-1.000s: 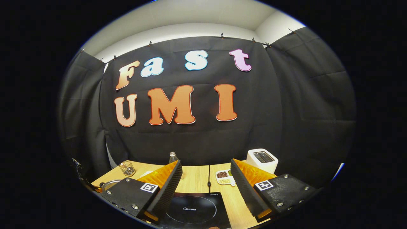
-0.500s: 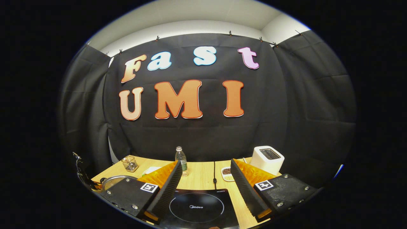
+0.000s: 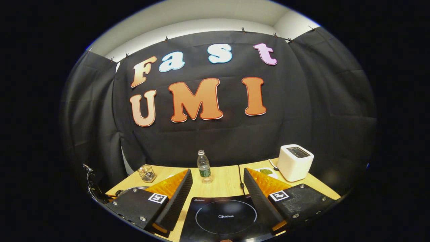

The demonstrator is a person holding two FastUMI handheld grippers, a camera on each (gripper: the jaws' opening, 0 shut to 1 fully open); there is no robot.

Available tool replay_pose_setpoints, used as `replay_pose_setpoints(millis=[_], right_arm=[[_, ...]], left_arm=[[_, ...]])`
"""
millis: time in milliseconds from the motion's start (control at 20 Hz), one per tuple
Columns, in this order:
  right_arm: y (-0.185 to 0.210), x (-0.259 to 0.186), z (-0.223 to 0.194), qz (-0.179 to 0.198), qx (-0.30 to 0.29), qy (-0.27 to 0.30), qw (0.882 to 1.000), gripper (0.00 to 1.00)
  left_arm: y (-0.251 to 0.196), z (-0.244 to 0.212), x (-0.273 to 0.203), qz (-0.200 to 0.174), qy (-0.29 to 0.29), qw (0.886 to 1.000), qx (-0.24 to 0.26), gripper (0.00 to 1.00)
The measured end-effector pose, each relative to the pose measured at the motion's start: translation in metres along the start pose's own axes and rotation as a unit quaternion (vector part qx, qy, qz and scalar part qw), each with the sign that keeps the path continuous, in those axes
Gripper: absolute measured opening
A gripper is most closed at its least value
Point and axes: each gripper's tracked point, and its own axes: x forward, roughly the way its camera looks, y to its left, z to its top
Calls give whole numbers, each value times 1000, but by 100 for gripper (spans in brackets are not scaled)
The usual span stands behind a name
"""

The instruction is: First push the handle of the pot to place it horizontally, then grasp the pot with both hands and set it on the induction cooktop.

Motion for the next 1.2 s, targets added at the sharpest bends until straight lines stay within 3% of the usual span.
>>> replay_pose_setpoints(millis=[350,700,800,850,900,1000,1200], right_arm=[[38,8,-36,3,5,24,1000,95],[81,17,-90,19,-8,71,997,95],[90,22,-104,18,-20,80,996,95],[97,24,-112,19,-24,88,996,95],[102,26,-122,23,-27,97,995,95],[112,30,-140,25,-35,114,993,95],[123,41,-177,26,-59,151,987,96]], left_arm=[[12,13,-32,5,-41,999,5,3],[18,29,-43,3,-64,998,-28,7],[12,35,-43,-11,-70,997,-39,28],[10,37,-40,-16,-70,996,-43,30],[8,38,-37,-19,-69,996,-47,46],[0,38,-30,-33,-66,996,-53,65],[-10,40,-16,-50,-58,996,-44,72]])
